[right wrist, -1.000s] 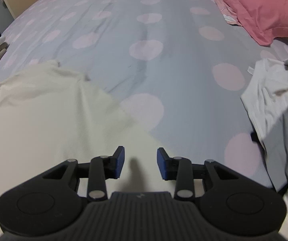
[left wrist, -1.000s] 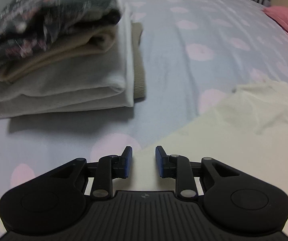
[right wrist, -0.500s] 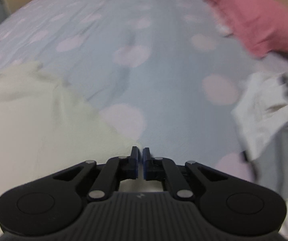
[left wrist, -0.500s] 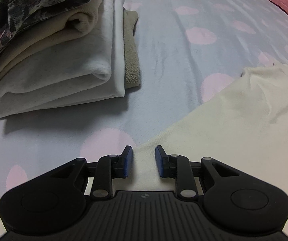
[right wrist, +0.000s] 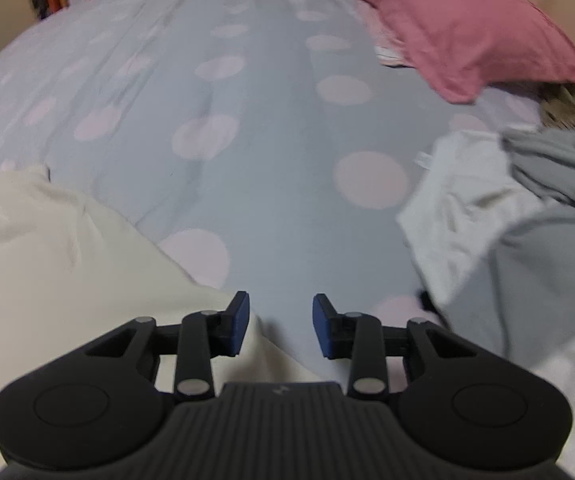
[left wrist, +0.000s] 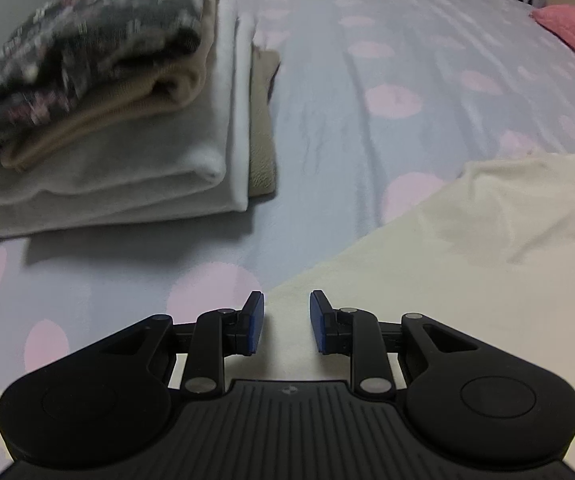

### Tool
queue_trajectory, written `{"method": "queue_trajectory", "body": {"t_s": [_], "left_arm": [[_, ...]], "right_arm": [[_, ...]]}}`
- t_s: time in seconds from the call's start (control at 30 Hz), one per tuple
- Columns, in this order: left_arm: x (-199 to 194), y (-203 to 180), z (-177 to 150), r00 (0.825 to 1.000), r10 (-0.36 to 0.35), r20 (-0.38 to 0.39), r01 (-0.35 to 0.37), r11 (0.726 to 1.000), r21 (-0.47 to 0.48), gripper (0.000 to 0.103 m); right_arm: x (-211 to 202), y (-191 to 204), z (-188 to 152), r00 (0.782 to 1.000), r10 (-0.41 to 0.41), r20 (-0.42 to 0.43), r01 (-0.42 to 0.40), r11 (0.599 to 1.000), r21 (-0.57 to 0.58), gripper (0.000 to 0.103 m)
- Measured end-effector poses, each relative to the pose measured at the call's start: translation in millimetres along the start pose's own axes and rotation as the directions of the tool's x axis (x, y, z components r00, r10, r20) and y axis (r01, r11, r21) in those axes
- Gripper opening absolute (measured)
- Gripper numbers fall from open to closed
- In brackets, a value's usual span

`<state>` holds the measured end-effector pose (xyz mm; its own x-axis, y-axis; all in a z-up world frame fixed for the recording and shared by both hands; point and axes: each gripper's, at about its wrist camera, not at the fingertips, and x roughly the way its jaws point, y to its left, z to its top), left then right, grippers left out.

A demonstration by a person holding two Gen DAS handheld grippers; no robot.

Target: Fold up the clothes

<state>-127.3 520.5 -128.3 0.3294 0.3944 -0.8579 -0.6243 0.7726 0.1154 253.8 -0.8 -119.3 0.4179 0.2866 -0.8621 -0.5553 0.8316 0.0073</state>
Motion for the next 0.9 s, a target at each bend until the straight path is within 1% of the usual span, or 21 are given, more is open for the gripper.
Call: {"method": "queue_trajectory", "body": {"t_s": [0.1,0.17,0.23,0.33,0.5,0.63,0.77,0.9], "left_arm": [[-21.5,-6.9,-1.9,1.0,-0.018,0.011,0.018,1.0,0.004,0.023],[-35.9,-11.6,-5.3,0.999,-0.033,0.022,0.033,0.999,0.005,0.023],[-46.7,-16.1,-9.9,0.999,-0.042,0.027,0.041,0.999,0.011,0.023],[-57.4,-21.8,-18.7,0.999,-0.036,0.026,0.035,0.999,0.014,0.023],[-66.8,-25.1,-29.8,0.999,-0.027,0.021,0.027,1.0,-0.01,0.023],[-68.2,-29.0,-34.9,1.0,-0.009,0.02,0.009,1.0,-0.011,0.023],[-67.8,-34.7,-41.2,1.0,0.001,0.012,-0.001,1.0,-0.001,0.023],[-65.7,-40.1,-48.7,1.0,0.018,0.001,-0.018,1.0,0.018,0.023]], "right_arm": [[-29.7,-21.1,-9.5,1.0,-0.005,0.016,0.005,0.999,0.037,0.038],[-46.0,-35.0,-22.2,1.0,-0.007,0.013,0.007,0.999,0.039,0.038],[-60.0,-53.7,-39.6,1.0,-0.022,0.009,0.021,0.998,0.063,0.038],[-72.8,-87.8,-66.5,0.998,-0.065,-0.004,0.065,0.988,0.137,0.038],[-84.0,-137.2,-104.5,0.99,-0.14,-0.03,0.143,0.956,0.255,0.038],[-89.8,-169.0,-127.3,0.983,-0.178,-0.038,0.18,0.929,0.324,0.039],[-89.2,-193.6,-142.6,0.978,-0.203,-0.043,0.204,0.899,0.387,0.039],[-83.2,-211.7,-152.6,0.972,-0.229,-0.049,0.227,0.876,0.426,0.039]]}}
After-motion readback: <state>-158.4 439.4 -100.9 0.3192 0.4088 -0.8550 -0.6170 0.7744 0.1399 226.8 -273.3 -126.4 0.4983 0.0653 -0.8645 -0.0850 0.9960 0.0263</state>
